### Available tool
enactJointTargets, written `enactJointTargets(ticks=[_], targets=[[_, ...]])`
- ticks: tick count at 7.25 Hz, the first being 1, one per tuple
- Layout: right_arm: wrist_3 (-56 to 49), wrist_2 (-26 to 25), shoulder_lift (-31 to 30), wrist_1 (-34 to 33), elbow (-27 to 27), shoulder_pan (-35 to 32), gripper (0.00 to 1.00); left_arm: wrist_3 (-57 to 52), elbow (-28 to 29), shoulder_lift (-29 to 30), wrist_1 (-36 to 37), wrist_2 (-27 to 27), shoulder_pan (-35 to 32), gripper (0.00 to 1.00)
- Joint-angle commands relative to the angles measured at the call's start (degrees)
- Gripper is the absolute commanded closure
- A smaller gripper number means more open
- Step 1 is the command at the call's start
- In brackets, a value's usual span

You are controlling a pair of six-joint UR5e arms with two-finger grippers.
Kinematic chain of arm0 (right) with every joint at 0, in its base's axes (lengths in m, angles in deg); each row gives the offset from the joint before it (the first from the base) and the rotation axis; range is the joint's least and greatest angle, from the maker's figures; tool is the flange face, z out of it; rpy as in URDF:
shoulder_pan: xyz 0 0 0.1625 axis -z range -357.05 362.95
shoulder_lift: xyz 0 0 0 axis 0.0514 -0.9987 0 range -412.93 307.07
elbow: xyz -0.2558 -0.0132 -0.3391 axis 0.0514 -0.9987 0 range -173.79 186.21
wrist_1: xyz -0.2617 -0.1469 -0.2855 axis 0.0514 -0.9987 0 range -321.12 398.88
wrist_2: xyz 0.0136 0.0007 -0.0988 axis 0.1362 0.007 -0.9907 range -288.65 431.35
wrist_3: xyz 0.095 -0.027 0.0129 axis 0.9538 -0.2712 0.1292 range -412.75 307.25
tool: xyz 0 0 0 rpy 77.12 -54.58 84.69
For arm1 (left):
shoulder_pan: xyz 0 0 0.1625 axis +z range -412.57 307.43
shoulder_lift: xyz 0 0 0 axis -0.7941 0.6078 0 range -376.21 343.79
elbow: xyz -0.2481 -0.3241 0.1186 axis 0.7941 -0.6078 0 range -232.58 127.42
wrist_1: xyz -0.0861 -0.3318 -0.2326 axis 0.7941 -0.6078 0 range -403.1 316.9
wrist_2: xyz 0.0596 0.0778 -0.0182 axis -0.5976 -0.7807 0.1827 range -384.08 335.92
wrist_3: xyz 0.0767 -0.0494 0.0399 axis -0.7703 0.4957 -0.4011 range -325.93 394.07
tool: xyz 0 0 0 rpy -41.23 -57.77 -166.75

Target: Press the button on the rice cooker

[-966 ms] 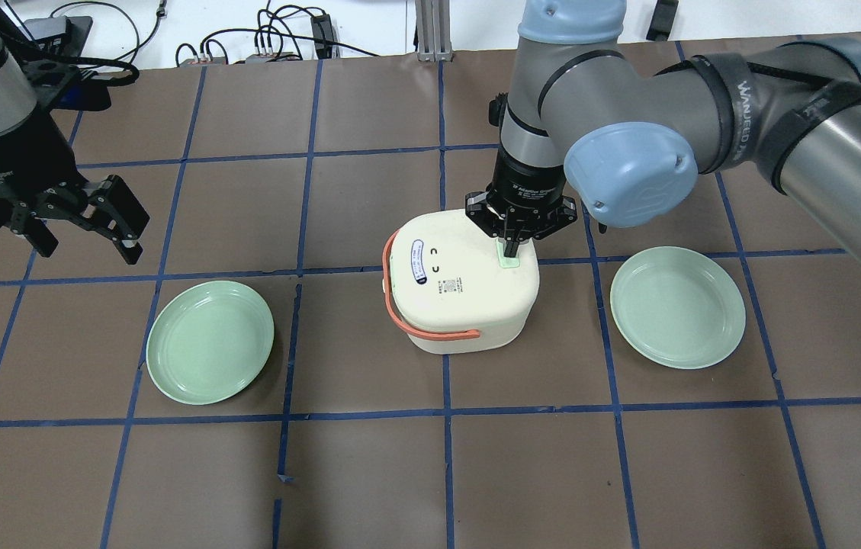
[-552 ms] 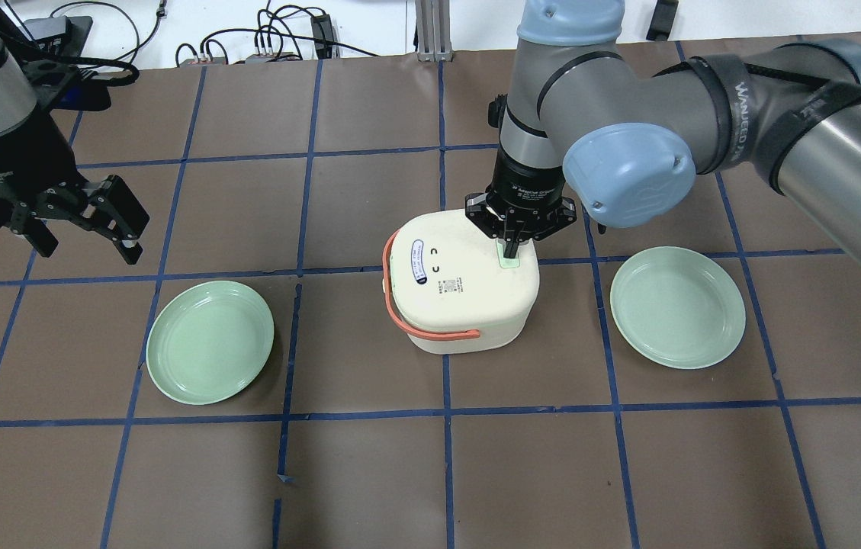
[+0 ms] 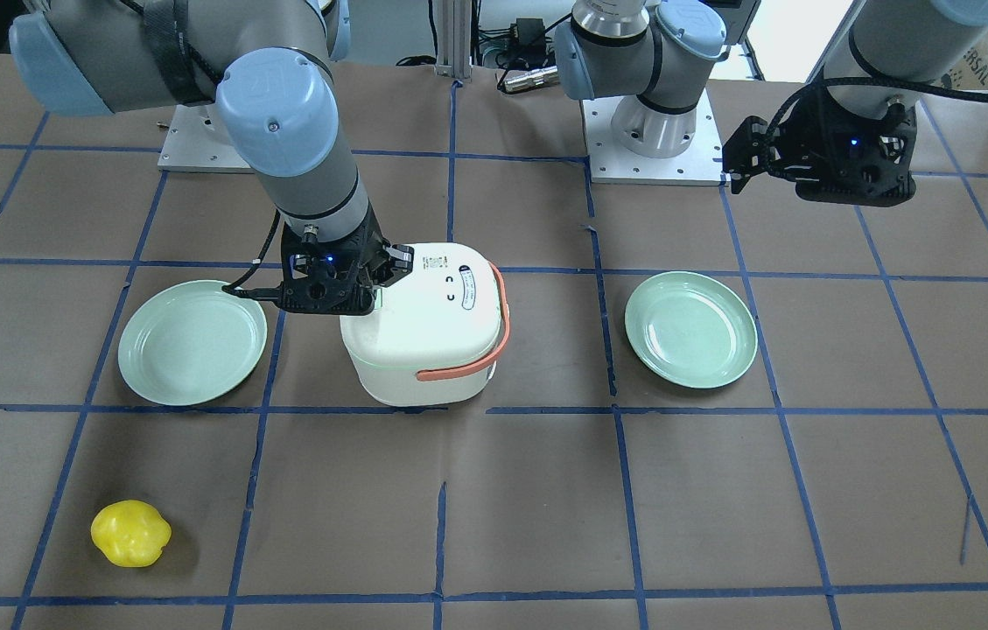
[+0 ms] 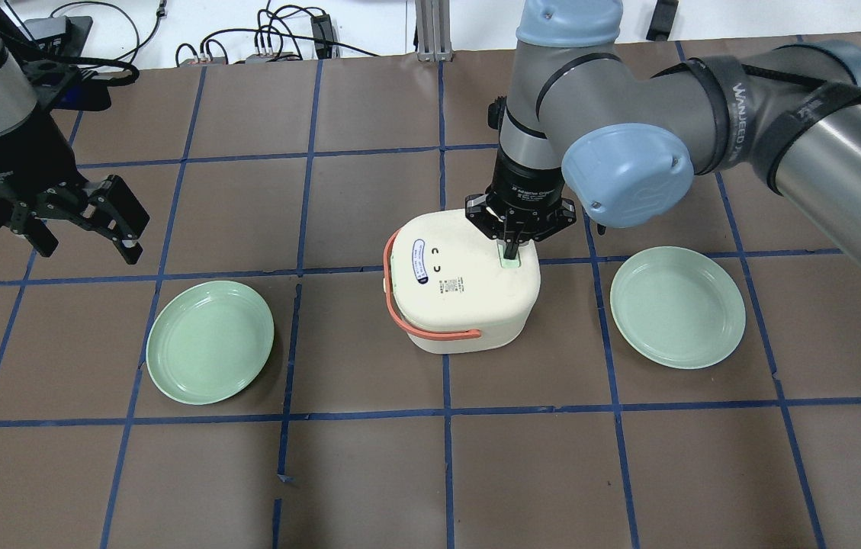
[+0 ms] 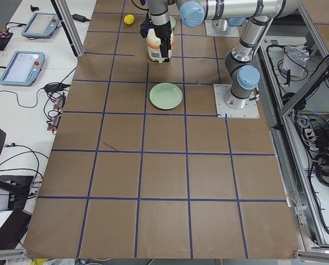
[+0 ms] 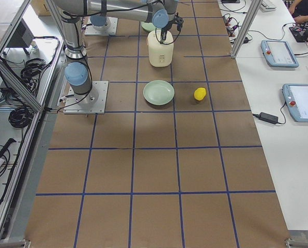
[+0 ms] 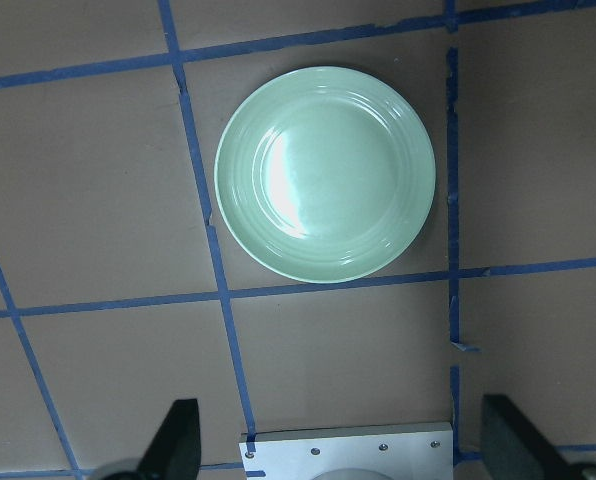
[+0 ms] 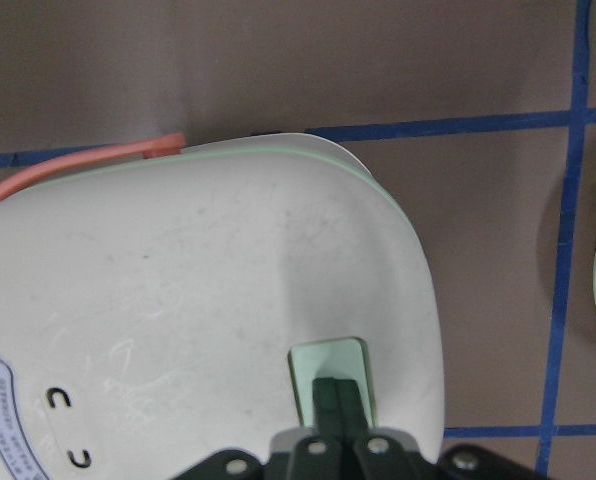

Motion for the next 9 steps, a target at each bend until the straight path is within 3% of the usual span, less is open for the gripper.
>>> enactJointTargets(ticks=[1, 3, 4, 5, 6, 7, 9], targets=[[-0.1, -0.1, 0.0, 0.0, 0.0, 0.0, 0.92, 0.0, 0.0, 0.0, 0.0, 0.0, 0.0, 0.0], [0.6, -1.1, -0.9, 0.4, -1.8, 0.0, 0.9, 0.0, 0.0, 0.0, 0.0, 0.0, 0.0, 0.0], [0.9, -1.1, -1.9, 4.2, -4.4, -0.1, 0.79, 0.0, 0.0, 0.0, 0.0, 0.0, 0.0, 0.0], [1.2, -1.3, -2.8, 6.5, -8.2, 0.0, 0.47, 0.0, 0.0, 0.0, 0.0, 0.0, 0.0, 0.0], [0.8, -3.6, -2.9, 6.6, -10.6, 1.3, 0.26, 0.0, 0.0, 0.0, 0.0, 0.0, 0.0, 0.0], [0.1, -7.1, -2.9, 7.0, -10.9, 2.6, 0.17, 0.0, 0.0, 0.0, 0.0, 0.0, 0.0, 0.0], [-4.7, -8.1, -5.0, 7.3, -10.4, 5.4, 0.1, 0.0, 0.0, 0.0, 0.0, 0.0, 0.0, 0.0]])
